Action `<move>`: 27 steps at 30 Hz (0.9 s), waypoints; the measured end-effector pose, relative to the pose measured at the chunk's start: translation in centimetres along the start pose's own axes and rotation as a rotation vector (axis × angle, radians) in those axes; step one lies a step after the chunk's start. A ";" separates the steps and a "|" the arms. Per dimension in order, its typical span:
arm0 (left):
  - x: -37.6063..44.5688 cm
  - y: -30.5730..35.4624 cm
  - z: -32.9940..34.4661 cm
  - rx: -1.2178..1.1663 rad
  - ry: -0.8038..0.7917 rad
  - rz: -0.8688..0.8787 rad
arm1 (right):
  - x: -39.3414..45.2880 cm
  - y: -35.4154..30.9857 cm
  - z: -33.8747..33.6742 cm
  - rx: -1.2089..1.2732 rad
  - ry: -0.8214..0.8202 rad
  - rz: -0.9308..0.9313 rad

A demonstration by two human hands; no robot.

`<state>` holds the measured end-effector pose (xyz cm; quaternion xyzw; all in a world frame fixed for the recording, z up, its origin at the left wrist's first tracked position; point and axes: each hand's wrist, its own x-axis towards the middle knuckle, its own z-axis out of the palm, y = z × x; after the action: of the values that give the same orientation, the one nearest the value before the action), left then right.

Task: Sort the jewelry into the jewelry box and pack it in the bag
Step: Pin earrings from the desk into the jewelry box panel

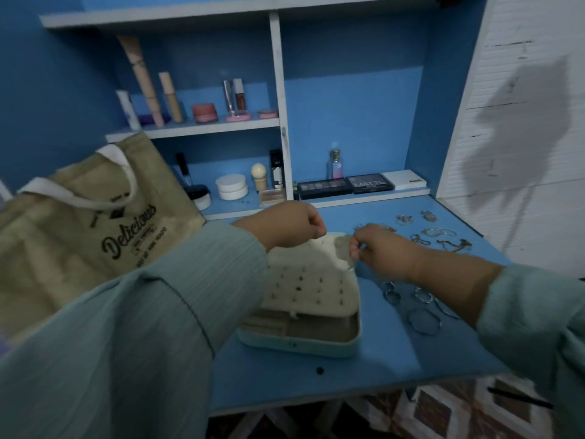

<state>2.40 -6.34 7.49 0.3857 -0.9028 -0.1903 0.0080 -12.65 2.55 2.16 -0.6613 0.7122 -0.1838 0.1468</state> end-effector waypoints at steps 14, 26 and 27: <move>-6.2 -2.2 1.3 -0.094 0.070 -0.049 | -7.5 -4.6 2.0 0.674 0.110 0.336; -6.9 -4.4 0.8 -0.297 0.296 -0.086 | -7.5 -5.0 3.3 0.763 0.435 0.243; -6.8 -4.3 0.6 -0.310 0.308 -0.067 | -7.2 -5.1 3.1 0.781 0.456 0.235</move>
<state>10.02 -4.11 6.36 0.4342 -0.8375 -0.2657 0.1987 -6.07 9.21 1.46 -0.4140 0.6739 -0.5611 0.2444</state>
